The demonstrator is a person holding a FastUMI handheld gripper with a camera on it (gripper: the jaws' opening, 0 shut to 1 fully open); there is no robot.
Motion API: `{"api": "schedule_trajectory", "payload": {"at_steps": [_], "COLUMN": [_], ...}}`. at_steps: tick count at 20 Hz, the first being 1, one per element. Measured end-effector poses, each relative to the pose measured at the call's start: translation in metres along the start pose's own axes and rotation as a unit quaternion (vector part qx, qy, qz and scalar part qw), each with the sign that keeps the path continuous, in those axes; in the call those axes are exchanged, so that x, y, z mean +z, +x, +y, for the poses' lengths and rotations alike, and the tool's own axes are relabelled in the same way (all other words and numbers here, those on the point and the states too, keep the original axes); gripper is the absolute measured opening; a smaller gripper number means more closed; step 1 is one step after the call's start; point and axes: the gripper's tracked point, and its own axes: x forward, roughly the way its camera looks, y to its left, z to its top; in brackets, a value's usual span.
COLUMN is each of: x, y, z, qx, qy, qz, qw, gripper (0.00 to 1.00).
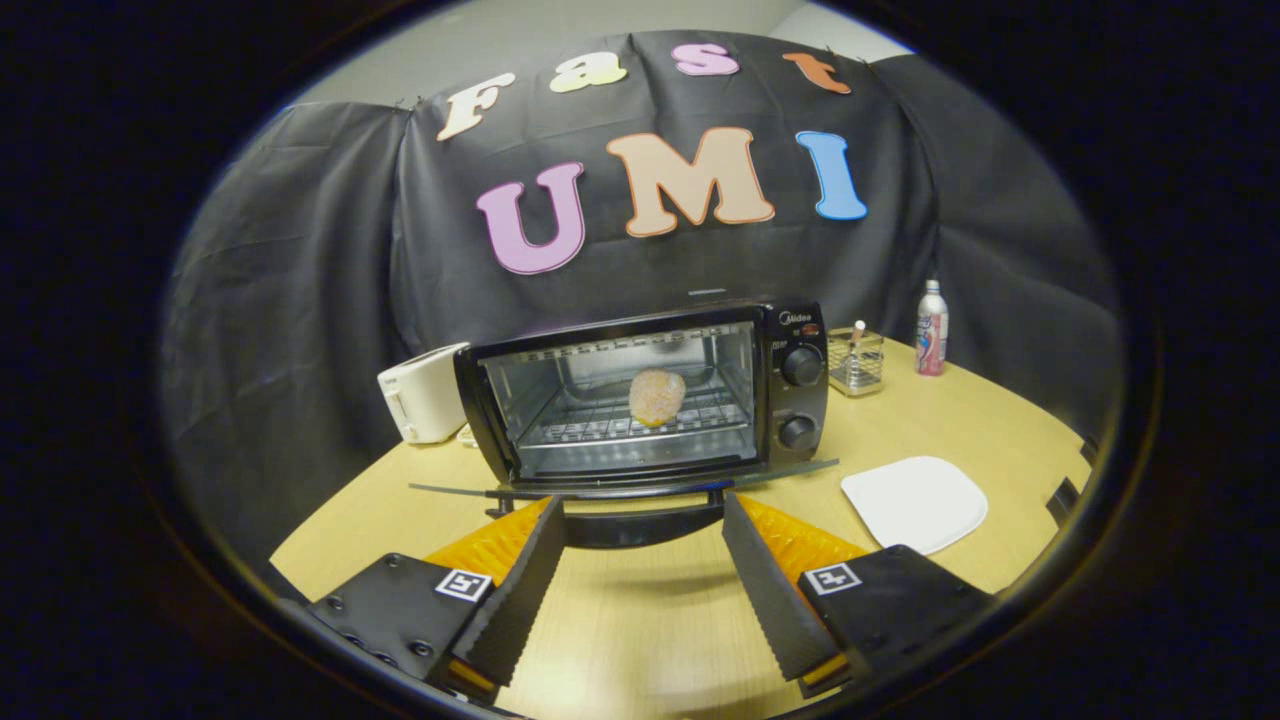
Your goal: Open the toaster oven, put the food inside, and close the toaster oven door.
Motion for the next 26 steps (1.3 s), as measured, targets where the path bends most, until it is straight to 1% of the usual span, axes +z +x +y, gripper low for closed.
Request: {"api": "schedule_trajectory", "payload": {"at_steps": [10,15,21,23,24,26], "x": [0.048,0.081,0.113,0.121,0.119,0.121], "y": [0.021,0.049,0.099,0.101,0.107,0.104], "z": [0.007,0.01,0.011,0.005,0.005,0.005], "qx": [0.011,0.017,0.025,0.014,0.015,0.012], "qy": [0.012,0.013,0.035,0.034,0.029,0.022], "qz": [-0.045,-0.078,-0.106,-0.112,-0.108,-0.106], "qw": [0.999,0.997,0.993,0.993,0.994,0.994], "gripper": [0.97,0.97,0.99,1.0,1.0,1.0]}}
